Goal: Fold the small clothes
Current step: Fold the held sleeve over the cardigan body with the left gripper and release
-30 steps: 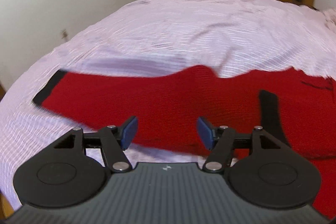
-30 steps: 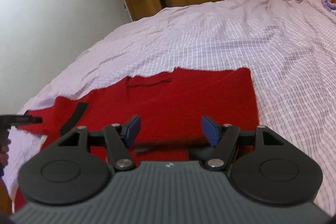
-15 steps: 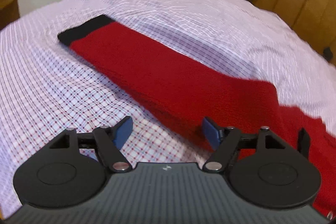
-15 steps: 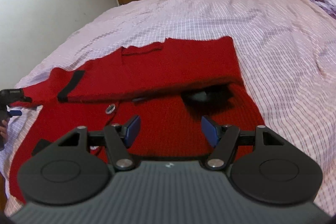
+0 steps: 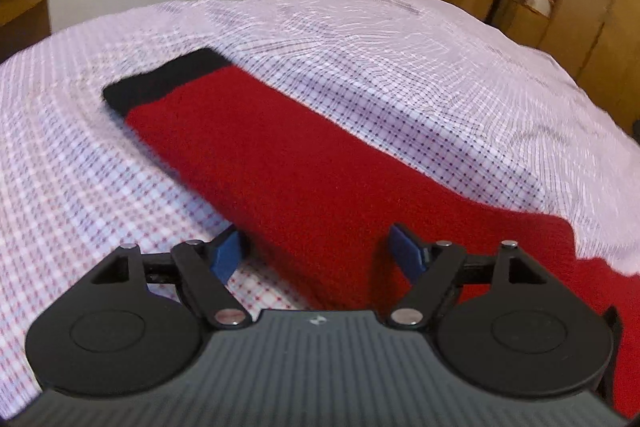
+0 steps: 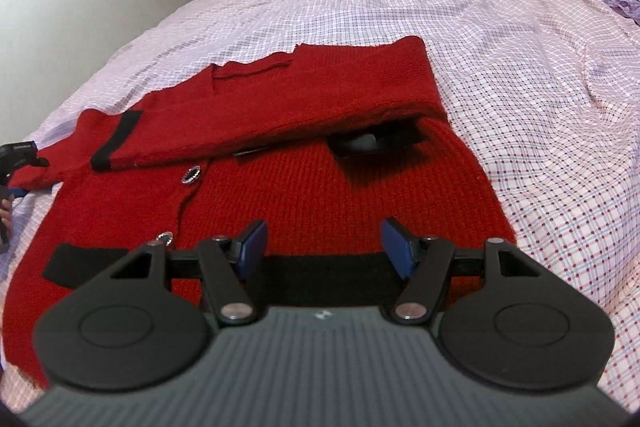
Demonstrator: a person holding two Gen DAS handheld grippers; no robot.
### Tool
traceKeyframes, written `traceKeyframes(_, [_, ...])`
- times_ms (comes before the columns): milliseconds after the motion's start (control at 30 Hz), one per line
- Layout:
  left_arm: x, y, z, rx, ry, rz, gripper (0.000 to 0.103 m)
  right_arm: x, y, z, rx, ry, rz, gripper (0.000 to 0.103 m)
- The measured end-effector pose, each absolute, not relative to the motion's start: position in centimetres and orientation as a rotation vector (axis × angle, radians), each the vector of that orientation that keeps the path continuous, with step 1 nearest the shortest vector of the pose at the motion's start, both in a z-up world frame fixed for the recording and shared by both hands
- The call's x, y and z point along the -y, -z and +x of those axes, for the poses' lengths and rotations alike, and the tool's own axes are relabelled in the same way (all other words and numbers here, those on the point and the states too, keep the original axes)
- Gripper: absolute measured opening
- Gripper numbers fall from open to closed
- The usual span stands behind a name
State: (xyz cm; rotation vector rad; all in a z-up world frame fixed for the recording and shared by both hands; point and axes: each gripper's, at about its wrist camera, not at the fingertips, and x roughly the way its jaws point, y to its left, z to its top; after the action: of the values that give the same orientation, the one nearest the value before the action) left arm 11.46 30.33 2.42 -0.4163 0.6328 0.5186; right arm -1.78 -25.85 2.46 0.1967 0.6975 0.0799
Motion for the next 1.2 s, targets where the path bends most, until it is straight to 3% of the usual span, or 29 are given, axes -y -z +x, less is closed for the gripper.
traceKeyframes(100, [-30.3,-2.9,11.4,-0.622,-0.472,-0.368,0.036,25.7,-2.3,-1.7,-0.689,-0.074,0.206,0.065])
traceKeyframes(200, [-30.3,-4.0,10.1,-0.577,-0.427,-0.378,0.021,25.6,-2.2,-1.6,-0.685,-0.072,0.207,0.067])
traceKeyframes(667, [-24.3,-12.1,6.0,-0.342,-0.188,-0.343,0.016,26.2,-2.5,-2.3,-0.653,-0.088,0.253,0.067])
traceKeyframes(1200, [-10.1,-16.0,5.2,-0.312,0.081,-0.286,0.016,27.6,-2.5,-3.2,-0.622,-0.094,0.310,0.067])
